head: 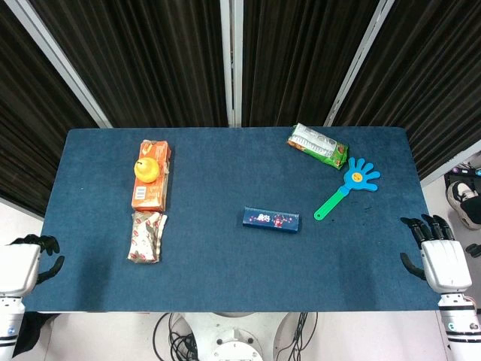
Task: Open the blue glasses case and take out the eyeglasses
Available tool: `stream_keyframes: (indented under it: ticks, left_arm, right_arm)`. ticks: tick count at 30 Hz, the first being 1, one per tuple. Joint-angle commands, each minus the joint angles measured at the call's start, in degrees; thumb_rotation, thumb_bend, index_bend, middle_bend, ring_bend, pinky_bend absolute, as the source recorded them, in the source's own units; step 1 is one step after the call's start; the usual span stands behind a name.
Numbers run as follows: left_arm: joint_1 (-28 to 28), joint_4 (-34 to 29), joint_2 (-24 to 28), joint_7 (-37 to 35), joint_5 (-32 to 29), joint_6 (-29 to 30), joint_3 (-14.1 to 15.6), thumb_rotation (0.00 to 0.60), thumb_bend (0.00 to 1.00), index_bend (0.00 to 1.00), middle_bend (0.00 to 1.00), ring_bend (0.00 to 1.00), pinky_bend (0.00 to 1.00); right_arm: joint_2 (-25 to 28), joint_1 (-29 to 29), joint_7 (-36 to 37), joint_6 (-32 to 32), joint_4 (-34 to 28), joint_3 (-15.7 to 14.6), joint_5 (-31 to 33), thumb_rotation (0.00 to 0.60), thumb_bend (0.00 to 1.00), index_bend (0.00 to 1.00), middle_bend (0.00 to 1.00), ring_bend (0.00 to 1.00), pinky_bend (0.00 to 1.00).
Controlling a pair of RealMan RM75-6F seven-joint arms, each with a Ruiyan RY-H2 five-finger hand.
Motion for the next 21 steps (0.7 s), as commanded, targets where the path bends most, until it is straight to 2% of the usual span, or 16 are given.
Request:
stream_keyframes:
  ticks: [1,13,17,21]
  left_arm:
    - [0.05,-0.03,0.0,-0.04,-0.02,0.06,0.0,0.6,0.28,0.58,0.58,0.46,0.54]
    - [0.1,-0.1,-0.01,0.13,-0.05,0.1,-0.01,0.6,0.28,0.58,0.58,0.46,0.54]
    - [0.12,-0.14,0.01,0.12,-0.02,0.11,0.02,0.6,0.28,0.58,0.58,0.46,0.54]
    - [0.14,-0.12,0.02,0.01,0.02,0.12,0.03,0.6,0.28,0.58,0.58,0.46,0.54]
  right_arm:
    - [-0.04,0.14,0.15,-0.29,0.1,-0.15,-0.12,0.6,0.23,0.18,0.23,0.11,0.1]
    - [-0.24,2.14,0.42,-2.87,-0.28,-0.38,-1.36,0.6,0.23,0.18,0.23,0.11,0.1]
    - [-0.78,5.78,0.21,-7.7,-1.3,0.08,-2.07,0.6,0.22,0.18,0.23,0.11,0.1]
    - [-2.16,11.27,0.82,-14.8,-1.93,2.11,-0.71,0.6,0.22,0.16,0.23,0.11,0.1]
